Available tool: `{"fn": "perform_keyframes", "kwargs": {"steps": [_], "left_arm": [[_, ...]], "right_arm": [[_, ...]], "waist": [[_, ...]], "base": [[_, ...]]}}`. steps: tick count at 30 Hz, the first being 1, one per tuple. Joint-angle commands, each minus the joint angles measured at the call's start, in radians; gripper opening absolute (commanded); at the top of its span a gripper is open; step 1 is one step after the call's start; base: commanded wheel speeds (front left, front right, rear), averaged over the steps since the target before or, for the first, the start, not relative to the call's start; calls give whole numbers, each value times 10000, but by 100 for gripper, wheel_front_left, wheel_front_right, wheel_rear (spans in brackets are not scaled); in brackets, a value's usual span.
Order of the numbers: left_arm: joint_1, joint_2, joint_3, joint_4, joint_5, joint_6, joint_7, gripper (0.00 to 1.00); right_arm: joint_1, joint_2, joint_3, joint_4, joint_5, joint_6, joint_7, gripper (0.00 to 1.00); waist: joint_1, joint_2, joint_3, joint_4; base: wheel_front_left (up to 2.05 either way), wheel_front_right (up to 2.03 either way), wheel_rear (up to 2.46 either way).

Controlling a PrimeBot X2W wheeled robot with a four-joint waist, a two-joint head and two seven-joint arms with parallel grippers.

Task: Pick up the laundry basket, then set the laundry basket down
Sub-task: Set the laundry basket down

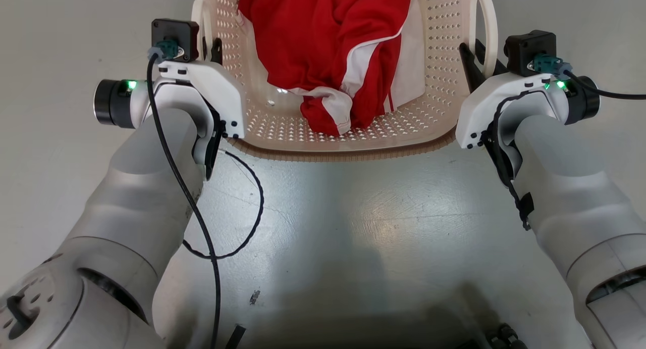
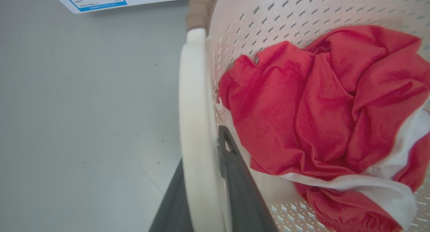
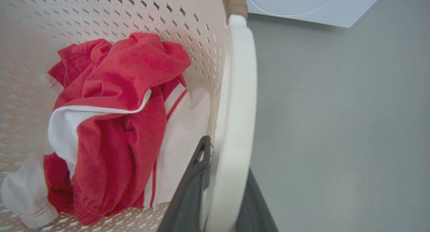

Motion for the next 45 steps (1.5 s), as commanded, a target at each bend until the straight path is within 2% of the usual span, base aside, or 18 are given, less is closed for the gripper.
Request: {"fn": "perform_keyframes", "kwargs": {"steps": [1, 17, 18, 19, 20, 24, 31, 39, 45], "left_arm": [[-345, 268, 178, -230, 247, 53, -173, 0], [-236, 333, 611, -516, 819, 124, -177, 0], [-211, 314, 702, -464, 754, 166, -177, 27], [-171, 284, 782, -397, 686, 231, -177, 64], [-123, 248, 776, -312, 672, 267, -158, 100], [-98, 177, 761, -100, 658, 436, -19, 100], [90, 239, 825, 61, 606, 514, -92, 100], [822, 314, 1054, 60, 494, 368, -168, 100], [1658, 369, 1457, -716, 820, 530, -175, 100]], "right_arm": [[279, 212, 21, -63, -335, 150, -98, 0], [256, 221, -1073, -60, -1301, 150, -159, 0], [219, 222, -1227, -60, -1345, 150, -174, 0], [184, 221, -1359, -60, -1439, 150, -190, 40], [169, 219, -1474, -60, -1559, 150, -202, 100], [210, 219, -1940, -168, -1967, 150, -229, 100], [1016, 221, -2794, -1262, -2327, 150, -236, 100], [2306, 222, -2862, -2098, -2067, 150, -238, 100], [3071, 223, -3182, -2379, -2309, 150, -238, 100]], "waist": [[0, 0, 60, 21], [0, 0, 358, -6], [0, 0, 372, -8], [0, 0, 378, -5], [0, 0, 377, -2], [0, 0, 342, 13], [0, 0, -144, -40], [0, 0, -1382, -175], [0, 0, -2673, -167]], "base": [[0, 0, 0], [0, 0, 0], [0, 0, 0], [0, 0, 0], [0, 0, 0], [0, 0, 0], [0, 0, 0], [0, 0, 0], [0, 0, 0]]}}
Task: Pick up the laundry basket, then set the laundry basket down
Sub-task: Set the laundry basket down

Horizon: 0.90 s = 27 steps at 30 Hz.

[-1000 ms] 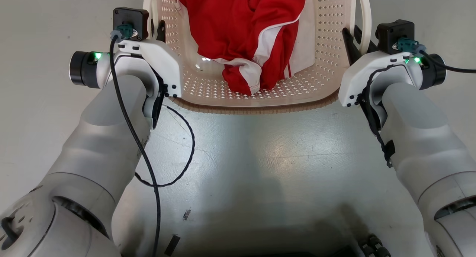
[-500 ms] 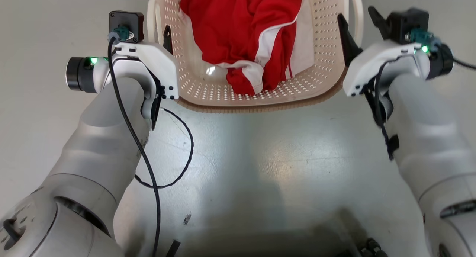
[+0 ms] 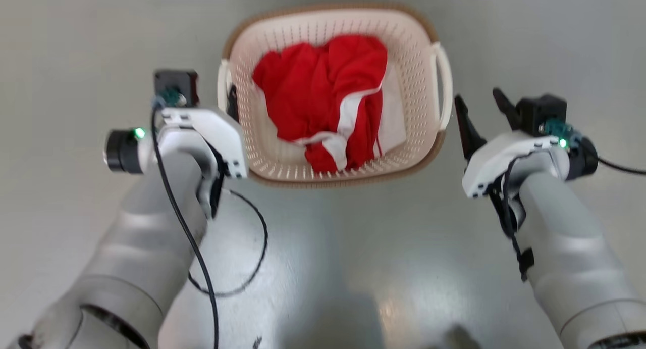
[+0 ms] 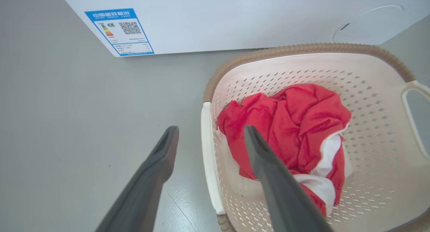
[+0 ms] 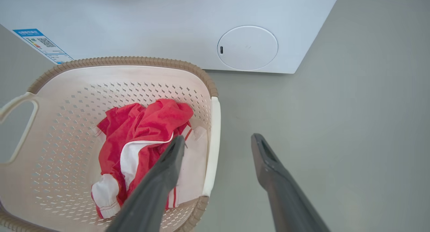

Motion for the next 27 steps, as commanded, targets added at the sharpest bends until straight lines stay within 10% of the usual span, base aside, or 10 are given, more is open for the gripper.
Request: {"fn": "perform_keyframes", "kwargs": {"steps": [1, 27], "left_arm": [[458, 191, 218, -179, 180, 100, -102, 100], [4044, -61, 2452, -1778, 1915, 22, -104, 100]], "right_arm": [[549, 167, 27, -190, -100, 60, -106, 100], [3645, 168, -833, -2320, -1134, 60, -106, 100]], "waist": [[0, 0, -861, 8], [0, 0, -5313, 484]], "base": [[0, 0, 0], [0, 0, 0]]}}
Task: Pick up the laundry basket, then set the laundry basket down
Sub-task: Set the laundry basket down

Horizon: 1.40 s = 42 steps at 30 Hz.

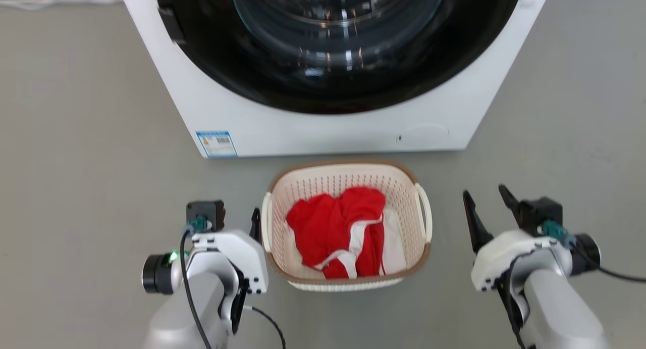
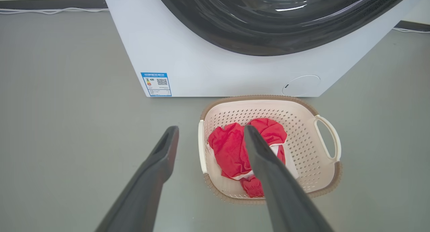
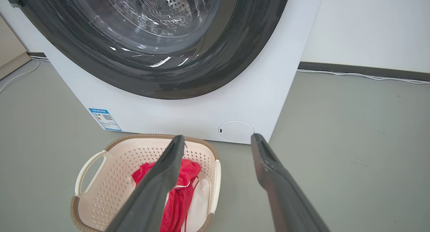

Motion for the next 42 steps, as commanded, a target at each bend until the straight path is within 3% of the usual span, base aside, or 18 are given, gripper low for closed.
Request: {"fn": "perform_keyframes", "kwargs": {"steps": [1, 12, 20, 42], "left_arm": [[124, 224, 392, -244, 213, -82, -62, 100], [1351, 362, 1598, -979, 742, -194, -62, 100], [2726, 534, 3054, -2418, 1121, -236, -62, 100], [5326, 437, 5642, -5654, 2749, -881, -63, 100]], "right_arm": [[279, 76, 227, -374, -33, 60, -106, 100], [1511, 76, 217, -1268, -49, 60, -107, 100], [2378, 76, 362, -2240, -52, 60, -107, 100], [4183, 76, 66, -4376, 222, 60, -107, 100]], "waist": [[0, 0, -476, 154], [0, 0, -1550, 465], [0, 0, -2022, 500], [0, 0, -2512, 321]], "base": [[0, 0, 0], [0, 0, 0], [0, 0, 0], [0, 0, 0]]}}
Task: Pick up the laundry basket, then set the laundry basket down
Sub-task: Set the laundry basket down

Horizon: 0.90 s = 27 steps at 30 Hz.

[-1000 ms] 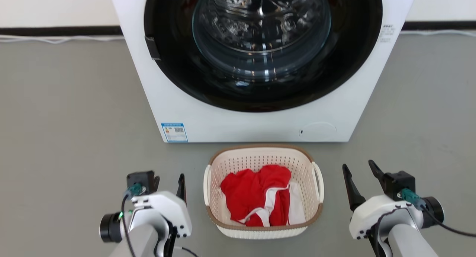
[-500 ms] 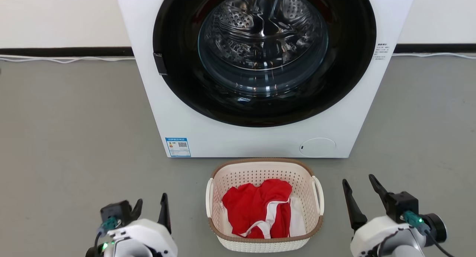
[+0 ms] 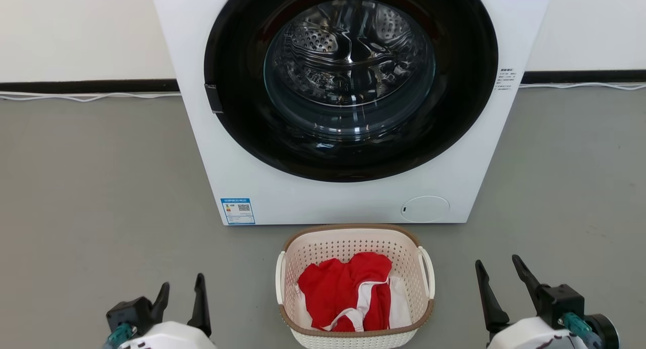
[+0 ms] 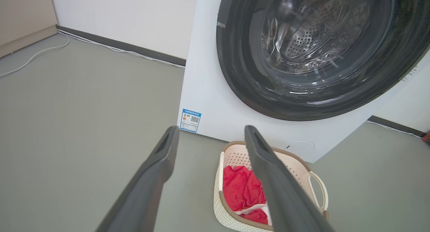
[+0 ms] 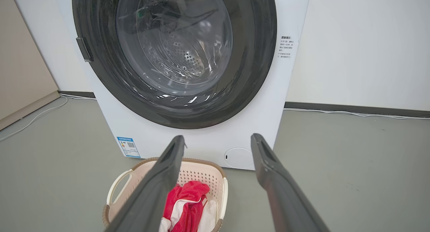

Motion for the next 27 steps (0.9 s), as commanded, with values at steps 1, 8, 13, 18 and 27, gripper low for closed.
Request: {"fn": "perform_keyframes", "kwargs": {"steps": [1, 8, 13, 18, 27], "left_arm": [[-141, 92, 408, -319, 137, -104, -61, 100], [151, 6, 860, -493, 433, -342, -61, 100], [187, -36, 1078, -613, 628, -585, -61, 100], [272, -136, 1279, -722, 783, -719, -61, 100], [308, -307, 1605, -757, 968, -864, -61, 100]], "right_arm": [[-76, -10, 190, -334, 66, 60, -107, 100], [183, -10, 5, -608, 74, 60, -107, 100], [252, -10, -54, -727, 56, 60, -107, 100], [301, -10, -98, -757, -6, 60, -107, 100], [321, -10, -154, -774, -65, 60, -107, 100]], "waist": [[0, -1, -22, -21], [0, -1, -15, -113], [0, -1, 34, -143], [0, -1, 57, -158], [0, -1, 57, -155]], "base": [[0, 0, 0], [0, 0, 0], [0, 0, 0], [0, 0, 0], [0, 0, 0]]}}
